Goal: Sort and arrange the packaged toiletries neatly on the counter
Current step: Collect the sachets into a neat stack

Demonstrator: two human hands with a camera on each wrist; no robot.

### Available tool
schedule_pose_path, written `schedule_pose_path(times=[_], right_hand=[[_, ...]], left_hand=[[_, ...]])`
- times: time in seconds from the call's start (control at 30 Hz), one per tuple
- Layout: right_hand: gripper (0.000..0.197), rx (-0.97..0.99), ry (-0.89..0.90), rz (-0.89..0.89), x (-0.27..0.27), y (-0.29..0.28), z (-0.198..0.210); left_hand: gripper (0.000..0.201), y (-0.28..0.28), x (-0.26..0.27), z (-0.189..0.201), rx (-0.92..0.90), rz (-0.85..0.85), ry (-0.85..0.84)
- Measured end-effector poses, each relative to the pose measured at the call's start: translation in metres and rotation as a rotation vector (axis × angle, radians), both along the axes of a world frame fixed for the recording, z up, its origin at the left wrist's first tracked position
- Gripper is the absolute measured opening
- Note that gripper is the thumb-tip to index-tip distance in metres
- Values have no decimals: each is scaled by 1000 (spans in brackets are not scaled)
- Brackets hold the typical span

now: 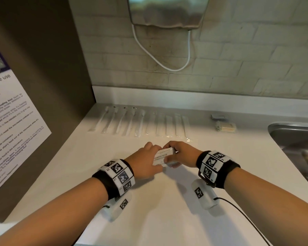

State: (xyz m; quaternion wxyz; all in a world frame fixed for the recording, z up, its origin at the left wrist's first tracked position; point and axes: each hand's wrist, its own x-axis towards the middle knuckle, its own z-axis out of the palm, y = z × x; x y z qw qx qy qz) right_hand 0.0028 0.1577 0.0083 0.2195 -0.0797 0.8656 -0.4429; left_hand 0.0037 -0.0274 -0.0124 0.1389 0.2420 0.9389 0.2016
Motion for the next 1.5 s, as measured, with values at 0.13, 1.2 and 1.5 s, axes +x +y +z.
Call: schedule_pose_path(times=[0.13,1.2,1.5], right_hand=[[28,-65,-37,-52,-2,-4,3],[49,580,319,87,-11,1,7],[51,576,295,-14,-14,37,7]], left_hand=[[86,5,0,3,-95,-13,136],[52,16,-32,15,-85,-52,96],[50,49,-47,19,-34,-96,108]])
